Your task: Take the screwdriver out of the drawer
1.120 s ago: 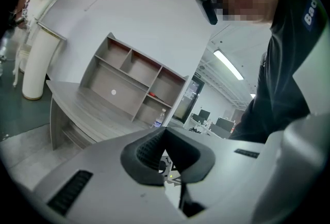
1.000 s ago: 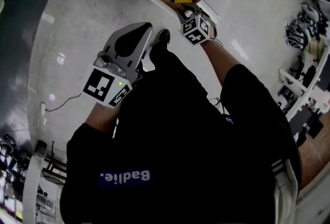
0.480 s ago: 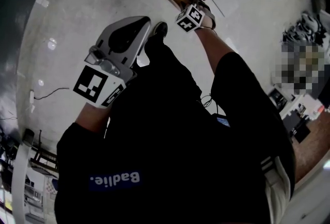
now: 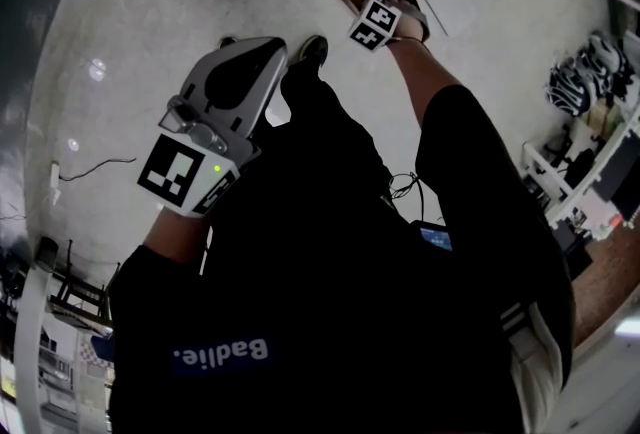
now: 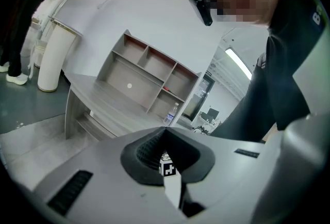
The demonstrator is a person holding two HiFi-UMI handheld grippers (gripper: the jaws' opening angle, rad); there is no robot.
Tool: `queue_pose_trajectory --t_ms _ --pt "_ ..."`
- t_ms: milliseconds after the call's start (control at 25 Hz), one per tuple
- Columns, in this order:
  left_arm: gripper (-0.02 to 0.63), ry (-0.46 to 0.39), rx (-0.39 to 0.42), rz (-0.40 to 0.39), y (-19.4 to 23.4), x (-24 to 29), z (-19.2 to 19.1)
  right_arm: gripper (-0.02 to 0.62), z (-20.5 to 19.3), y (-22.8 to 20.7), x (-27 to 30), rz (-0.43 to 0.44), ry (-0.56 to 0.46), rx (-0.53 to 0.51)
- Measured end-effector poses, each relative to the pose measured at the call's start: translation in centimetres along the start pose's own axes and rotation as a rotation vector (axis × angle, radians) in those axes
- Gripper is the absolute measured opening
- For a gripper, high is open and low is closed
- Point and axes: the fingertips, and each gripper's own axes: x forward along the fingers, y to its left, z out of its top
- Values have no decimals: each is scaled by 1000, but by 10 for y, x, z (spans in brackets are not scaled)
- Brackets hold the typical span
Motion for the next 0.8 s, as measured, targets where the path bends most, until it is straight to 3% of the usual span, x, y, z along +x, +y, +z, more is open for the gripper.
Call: queue_pose_trajectory --t_ms 320,800 --pt "-2 28 -29 15 5 -4 -18 138 -11 4 25 29 67 -110" --pt "-2 39 -43 64 13 -10 -29 140 -24 3 43 41 118 -139"
